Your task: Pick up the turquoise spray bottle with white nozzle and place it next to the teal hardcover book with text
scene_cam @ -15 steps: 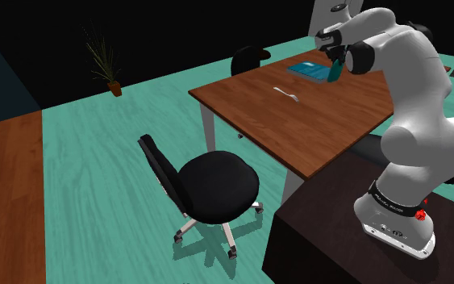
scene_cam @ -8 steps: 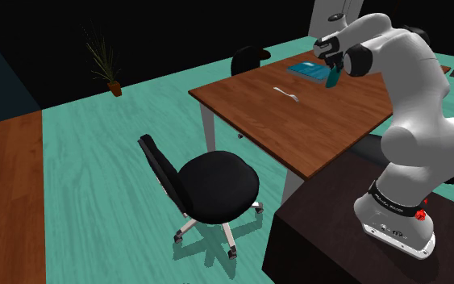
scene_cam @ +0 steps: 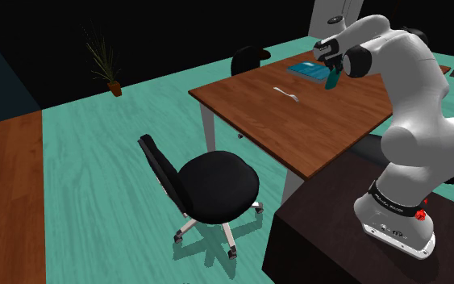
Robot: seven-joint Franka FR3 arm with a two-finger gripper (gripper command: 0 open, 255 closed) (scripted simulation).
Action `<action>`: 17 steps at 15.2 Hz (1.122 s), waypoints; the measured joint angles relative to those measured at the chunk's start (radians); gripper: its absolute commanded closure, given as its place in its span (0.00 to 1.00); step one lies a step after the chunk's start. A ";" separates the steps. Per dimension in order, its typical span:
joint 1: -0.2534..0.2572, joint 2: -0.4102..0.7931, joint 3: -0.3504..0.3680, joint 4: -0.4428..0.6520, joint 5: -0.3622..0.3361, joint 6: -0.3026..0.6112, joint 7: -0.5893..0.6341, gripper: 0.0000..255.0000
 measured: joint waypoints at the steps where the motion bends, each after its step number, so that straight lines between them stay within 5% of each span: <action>1: 0.000 0.000 0.000 0.000 0.000 0.000 0.000 0.00; 17: 0.058 -0.128 -0.018 -0.119 -0.021 -0.017 0.012 0.00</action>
